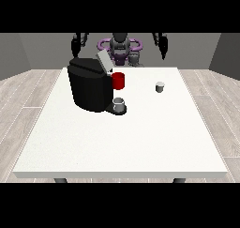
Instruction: Insert the coffee pod into the coffee machine and close the lid
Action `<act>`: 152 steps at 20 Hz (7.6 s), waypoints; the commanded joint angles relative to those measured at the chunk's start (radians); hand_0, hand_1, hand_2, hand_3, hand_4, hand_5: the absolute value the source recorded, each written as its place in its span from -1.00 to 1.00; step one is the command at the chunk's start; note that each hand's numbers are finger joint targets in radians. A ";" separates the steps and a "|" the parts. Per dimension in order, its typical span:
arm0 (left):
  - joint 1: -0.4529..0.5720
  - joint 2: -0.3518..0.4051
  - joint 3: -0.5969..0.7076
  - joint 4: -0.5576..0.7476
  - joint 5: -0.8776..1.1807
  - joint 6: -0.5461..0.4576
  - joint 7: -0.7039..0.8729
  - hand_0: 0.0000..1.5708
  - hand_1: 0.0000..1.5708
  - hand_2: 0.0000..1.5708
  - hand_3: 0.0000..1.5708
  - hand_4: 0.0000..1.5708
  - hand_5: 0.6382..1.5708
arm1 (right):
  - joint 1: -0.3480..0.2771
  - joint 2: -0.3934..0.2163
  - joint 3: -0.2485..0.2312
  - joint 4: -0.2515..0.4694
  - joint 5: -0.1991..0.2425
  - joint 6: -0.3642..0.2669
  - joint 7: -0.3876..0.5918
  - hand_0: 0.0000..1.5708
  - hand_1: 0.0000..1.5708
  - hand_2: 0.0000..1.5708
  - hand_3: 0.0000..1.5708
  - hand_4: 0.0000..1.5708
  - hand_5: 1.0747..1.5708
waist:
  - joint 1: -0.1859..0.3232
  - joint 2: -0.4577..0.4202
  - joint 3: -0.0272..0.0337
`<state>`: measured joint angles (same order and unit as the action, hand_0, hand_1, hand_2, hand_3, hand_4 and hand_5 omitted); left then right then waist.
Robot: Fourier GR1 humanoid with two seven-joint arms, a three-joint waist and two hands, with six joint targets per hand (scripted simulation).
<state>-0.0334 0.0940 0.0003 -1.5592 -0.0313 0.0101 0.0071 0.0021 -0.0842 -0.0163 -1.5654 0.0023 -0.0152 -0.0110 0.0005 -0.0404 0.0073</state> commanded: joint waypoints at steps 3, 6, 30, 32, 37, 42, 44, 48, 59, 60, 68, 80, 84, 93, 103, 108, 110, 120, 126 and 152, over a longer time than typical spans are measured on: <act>0.042 0.118 -0.012 0.024 -0.031 -0.141 -0.125 -1.00 -1.00 -1.00 -1.00 -1.00 1.00 | 0.001 0.004 0.006 0.010 -0.005 0.014 0.015 -1.00 -1.00 -1.00 -1.00 -1.00 1.00 | 0.011 0.014 -0.0076; 0.052 0.232 -0.039 -0.033 -0.073 -0.236 -0.146 -1.00 -1.00 -1.00 -1.00 -1.00 1.00 | 0.046 0.013 -0.022 0.097 -0.009 0.015 -0.093 -1.00 -1.00 -1.00 -1.00 -1.00 1.00 | 0.048 0.021 -0.0063; -0.371 0.417 0.019 0.596 -0.430 -0.183 -0.240 -1.00 -1.00 -1.00 -1.00 -1.00 1.00 | -0.228 0.051 0.052 0.034 0.194 -0.151 0.062 -1.00 -1.00 -1.00 -1.00 -1.00 1.00 | -0.151 0.299 -0.0078; -0.379 0.412 0.023 0.628 -0.455 -0.166 -0.236 -1.00 -1.00 -0.46 -1.00 -1.00 1.00 | -0.181 0.083 0.080 0.042 0.171 -0.136 0.072 -1.00 -1.00 -1.00 -1.00 -1.00 1.00 | -0.146 0.245 -0.0077; -0.408 0.349 -0.017 0.641 -0.548 -0.059 -0.220 0.20 0.20 0.21 -0.12 -0.90 1.00 | -0.177 0.078 0.068 0.138 0.164 -0.155 -0.001 -1.00 -1.00 -1.00 -1.00 -1.00 1.00 | -0.138 0.235 -0.0074; -0.426 0.375 -0.054 0.713 -0.649 0.027 -0.338 0.32 0.32 0.41 0.16 -0.41 1.00 | -0.248 0.073 0.062 0.124 0.176 -0.163 0.056 -1.00 -1.00 -1.00 -1.00 -1.00 1.00 | -0.142 0.293 -0.0080; -0.467 0.369 -0.091 0.690 -0.693 -0.004 -0.273 0.18 0.18 0.29 0.08 -0.47 1.00 | -0.291 0.063 0.033 0.208 0.174 -0.163 0.023 -1.00 -1.00 -1.00 -1.00 -1.00 1.00 | -0.114 0.286 -0.0073; -0.514 0.431 -0.080 0.759 -0.732 -0.030 -0.277 0.11 0.11 0.30 0.12 -0.57 1.00 | -0.275 0.045 0.025 0.216 0.144 -0.118 -0.045 -1.00 -1.00 -1.00 -1.00 -1.00 1.00 | -0.164 0.340 -0.0070; -0.528 0.371 -0.089 0.911 -0.827 -0.022 -0.348 0.32 0.32 0.43 0.28 -0.50 1.00 | -0.215 0.083 0.077 0.252 0.122 -0.154 -0.051 -1.00 -1.00 -1.00 -1.00 -1.00 1.00 | -0.133 0.250 -0.0075; -0.525 0.389 -0.078 0.919 -0.831 0.003 -0.390 0.43 0.43 0.53 0.39 -0.50 1.00 | -0.231 0.061 0.028 0.253 0.128 -0.133 -0.036 -1.00 -1.00 -1.00 -1.00 -1.00 1.00 | -0.134 0.250 -0.0076; -0.606 0.288 -0.063 0.821 -0.746 -0.200 -0.321 0.84 0.84 0.83 0.73 -0.34 1.00 | -0.205 0.041 0.009 0.386 0.190 -0.191 -0.008 -1.00 -1.00 -1.00 -1.00 -1.00 1.00 | -0.084 0.118 -0.0068; -0.778 0.309 -0.026 0.759 -0.726 -0.416 -0.237 0.71 0.71 0.75 0.72 -0.28 1.00 | -0.251 0.055 0.030 0.417 0.191 -0.159 0.005 -1.00 -1.00 -1.00 -1.00 -1.00 1.00 | -0.131 0.061 -0.0074; -0.872 0.245 -0.024 0.728 -0.733 -0.424 -0.143 0.71 0.71 0.75 0.72 -0.28 1.00 | -0.271 0.082 0.050 0.454 0.202 -0.215 -0.045 -1.00 -1.00 -1.00 -1.00 -1.00 1.00 | -0.135 0.096 -0.0069; -1.036 0.244 0.102 0.782 -0.656 -0.477 -0.016 0.53 0.53 0.58 0.60 -0.37 1.00 | -0.335 0.047 0.034 0.383 0.181 -0.153 -0.032 -1.00 -1.00 -1.00 -1.00 -1.00 1.00 | -0.217 0.134 -0.0071; -1.125 0.344 0.121 0.813 -0.686 -0.459 -0.069 0.56 0.56 0.64 0.58 -0.39 1.00 | -0.385 0.014 -0.004 0.321 0.180 -0.166 -0.043 -1.00 -1.00 -1.00 -1.00 -0.95 1.00 | -0.258 0.255 -0.0071; -1.176 0.381 0.140 0.852 -0.693 -0.447 -0.077 0.60 0.60 0.65 0.58 -0.37 1.00 | -0.451 -0.003 -0.029 0.260 0.145 -0.143 0.002 -1.00 -1.00 -1.00 -1.00 -0.76 1.00 | -0.315 0.319 -0.0071; -1.170 0.362 0.138 0.883 -0.690 -0.459 -0.072 0.52 0.52 0.64 0.59 -0.38 1.00 | -0.414 0.040 0.030 0.231 0.177 -0.156 0.053 -1.00 -1.00 -1.00 -1.00 -1.00 1.00 | -0.332 0.287 -0.0073; -1.221 0.336 0.127 0.880 -0.698 -0.456 -0.084 0.59 0.59 0.64 0.55 -0.46 1.00 | -0.466 0.018 -0.034 0.306 0.166 -0.182 -0.006 -1.00 -1.00 -1.00 -1.00 -1.00 1.00 | -0.284 0.368 -0.0069; -1.198 0.308 0.123 0.903 -0.708 -0.441 -0.061 0.52 0.52 0.59 0.53 -0.46 1.00 | -0.439 -0.005 -0.027 0.298 0.170 -0.156 0.033 -1.00 -1.00 -1.00 -1.00 -0.96 1.00 | -0.296 0.307 -0.0071; -1.218 0.363 0.055 0.910 -0.836 -0.298 -0.169 0.48 0.48 0.51 0.36 -1.00 1.00 | -0.455 0.038 -0.001 0.275 0.204 -0.211 0.006 -1.00 -1.00 -1.00 -1.00 -1.00 1.00 | -0.315 0.378 -0.0073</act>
<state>-1.2681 0.4587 0.0812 -0.6533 -0.8300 -0.3357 -0.1371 -0.4708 -0.0813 -0.0579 -1.2697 0.1687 -0.1916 -0.0027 -0.3050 0.3288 0.0003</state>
